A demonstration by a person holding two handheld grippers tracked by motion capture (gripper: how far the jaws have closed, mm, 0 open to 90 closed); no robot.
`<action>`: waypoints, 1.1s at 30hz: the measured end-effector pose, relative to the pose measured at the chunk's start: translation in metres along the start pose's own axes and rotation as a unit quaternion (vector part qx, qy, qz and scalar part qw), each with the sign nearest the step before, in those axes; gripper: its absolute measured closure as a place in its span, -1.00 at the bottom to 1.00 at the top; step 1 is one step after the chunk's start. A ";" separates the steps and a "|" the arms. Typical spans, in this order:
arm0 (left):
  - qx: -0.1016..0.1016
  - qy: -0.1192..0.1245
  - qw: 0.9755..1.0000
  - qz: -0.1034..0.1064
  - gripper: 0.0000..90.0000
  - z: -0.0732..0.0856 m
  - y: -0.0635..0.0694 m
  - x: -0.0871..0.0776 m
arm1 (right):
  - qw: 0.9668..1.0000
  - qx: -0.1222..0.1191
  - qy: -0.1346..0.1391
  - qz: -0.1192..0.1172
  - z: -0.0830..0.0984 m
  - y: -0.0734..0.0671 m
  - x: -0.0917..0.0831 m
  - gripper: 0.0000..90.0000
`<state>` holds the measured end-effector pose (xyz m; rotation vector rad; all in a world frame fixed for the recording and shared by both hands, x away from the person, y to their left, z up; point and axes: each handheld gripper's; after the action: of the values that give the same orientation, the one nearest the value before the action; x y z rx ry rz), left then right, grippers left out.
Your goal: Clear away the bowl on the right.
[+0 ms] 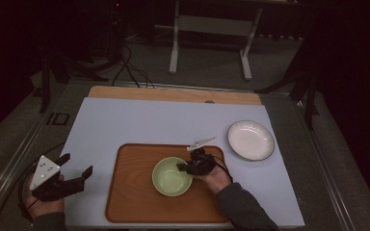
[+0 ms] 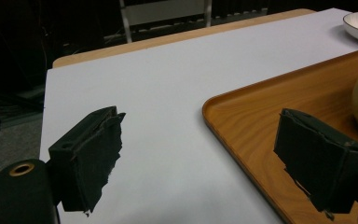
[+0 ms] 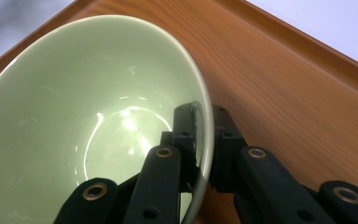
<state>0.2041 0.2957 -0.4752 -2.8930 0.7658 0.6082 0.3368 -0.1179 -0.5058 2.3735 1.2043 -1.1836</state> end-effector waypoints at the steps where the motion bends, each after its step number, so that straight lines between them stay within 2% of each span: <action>1: 0.000 0.000 1.000 0.000 -0.68 0.000 0.000 0.000 | 1.000 0.001 0.000 -0.002 0.000 0.000 0.001 0.84; 7: -0.001 0.001 1.000 0.000 -0.68 0.000 0.000 0.000 | 1.000 0.003 -0.004 -0.007 -0.003 0.002 0.006 0.81; 10: 0.001 0.001 1.000 -0.001 -0.68 0.000 0.000 0.000 | 1.000 0.001 -0.010 -0.007 -0.003 0.004 0.006 0.60; 12: 0.000 0.001 1.000 -0.001 -0.68 0.000 0.000 0.000 | 1.000 -0.005 -0.006 -0.016 -0.003 0.004 0.004 0.45; 16: 0.001 0.000 1.000 0.000 -0.68 0.000 0.000 0.000 | 0.999 -0.032 -0.002 -0.014 -0.004 0.000 -0.001 0.25; 22: 0.000 0.000 1.000 0.000 -0.68 0.000 0.000 0.000 | 0.999 -0.042 0.013 -0.012 -0.006 -0.002 -0.011 0.15; 26: 0.000 0.000 1.000 0.000 -0.68 0.000 0.000 0.000 | 0.998 -0.046 0.035 -0.007 -0.010 0.000 -0.026 0.11; 33: 0.000 0.002 1.000 -0.002 -0.68 0.000 0.000 0.000 | 0.998 -0.038 0.057 0.008 -0.011 0.008 -0.041 0.09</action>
<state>0.2040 0.2959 -0.4753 -2.8956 0.7602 0.6022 0.3349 -0.1411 -0.4691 2.4184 1.2380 -0.9913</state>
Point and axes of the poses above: each handheld gripper's, and its own axes: x roughly forward along the jaws, z roughly out of its underside, y roughly to its right, and after that the axes turned 8 degrees about z, right-handed
